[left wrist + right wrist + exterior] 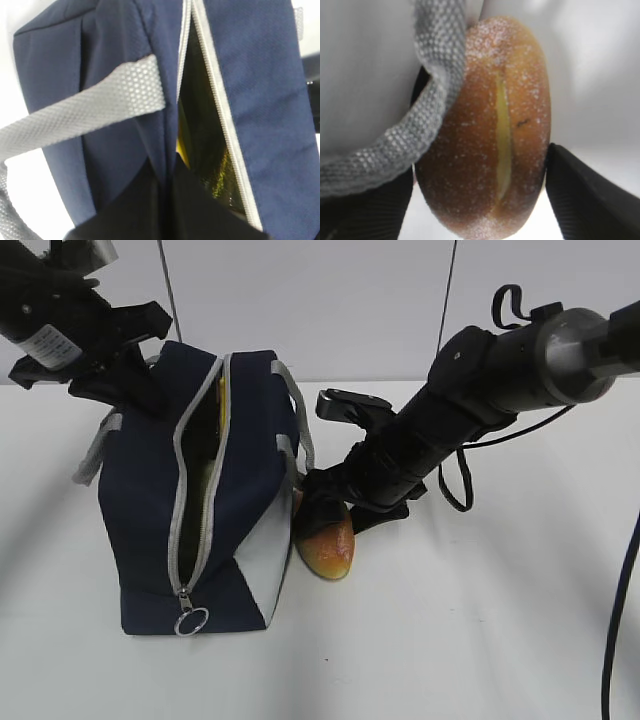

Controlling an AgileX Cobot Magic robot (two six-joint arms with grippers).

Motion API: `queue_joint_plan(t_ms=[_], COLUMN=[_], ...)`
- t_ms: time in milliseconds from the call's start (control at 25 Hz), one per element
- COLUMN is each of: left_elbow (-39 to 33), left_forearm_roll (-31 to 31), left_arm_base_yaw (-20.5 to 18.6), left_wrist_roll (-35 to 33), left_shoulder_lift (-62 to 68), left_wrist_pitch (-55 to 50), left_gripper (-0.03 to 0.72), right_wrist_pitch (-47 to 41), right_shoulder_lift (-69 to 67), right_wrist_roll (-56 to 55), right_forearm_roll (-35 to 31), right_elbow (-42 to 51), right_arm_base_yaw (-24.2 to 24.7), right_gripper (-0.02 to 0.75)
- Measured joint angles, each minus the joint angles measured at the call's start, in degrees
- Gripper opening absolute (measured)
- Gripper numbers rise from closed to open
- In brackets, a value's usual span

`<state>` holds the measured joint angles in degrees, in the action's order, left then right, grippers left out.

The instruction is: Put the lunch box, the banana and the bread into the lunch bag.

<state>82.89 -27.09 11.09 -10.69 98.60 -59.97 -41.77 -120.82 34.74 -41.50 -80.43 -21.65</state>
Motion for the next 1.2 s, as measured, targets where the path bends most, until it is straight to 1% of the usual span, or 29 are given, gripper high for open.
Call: queue_joint_plan(t_ms=[80,240,320,480,600,680,800,1080,1120,1200], left_elbow=[0.0,0.0,0.0,0.0,0.0,0.0,0.0,0.0,0.0,0.0], left_forearm_roll=[0.0,0.0,0.0,0.1,0.1,0.1,0.1,0.1,0.1,0.1], left_arm_base_yaw=[0.0,0.0,0.0,0.0,0.0,0.0,0.0,0.0,0.0,0.0], left_wrist_roll=[0.0,0.0,0.0,0.0,0.0,0.0,0.0,0.0,0.0,0.0], left_shoulder_lift=[0.0,0.0,0.0,0.0,0.0,0.0,0.0,0.0,0.0,0.0], left_wrist_pitch=[0.0,0.0,0.0,-0.1,-0.2,-0.2,-0.3,-0.3,-0.3,-0.3], left_gripper=[-0.003,-0.003,-0.003,-0.003,-0.003,-0.003,-0.003,-0.003,-0.003,-0.003], right_wrist_pitch=[-0.6,-3.7,-5.2,-7.3,-7.5,-7.9,-9.8,-17.2,-18.0,-18.6], right_shoulder_lift=[-0.1,-0.1,-0.1,0.2,2.6,4.6,7.2,11.5,12.1,13.8], right_wrist_roll=[0.0,0.0,-0.4,-3.1,-5.0,-6.9,-10.6,-21.3,-22.7,-24.3], right_forearm_roll=[-0.1,-0.3,-0.1,1.7,4.5,8.4,16.1,35.1,37.3,39.4], right_elbow=[-0.4,-1.4,-2.0,-3.6,-4.0,-4.0,-4.0,-4.0,-4.0,-4.0], right_arm_base_yaw=[0.0,0.0,0.0,1.1,2.7,3.8,4.8,4.8,4.8,4.8], right_gripper=[0.576,0.486,0.458,0.444,0.440,0.438,0.438,0.438,0.438,0.438])
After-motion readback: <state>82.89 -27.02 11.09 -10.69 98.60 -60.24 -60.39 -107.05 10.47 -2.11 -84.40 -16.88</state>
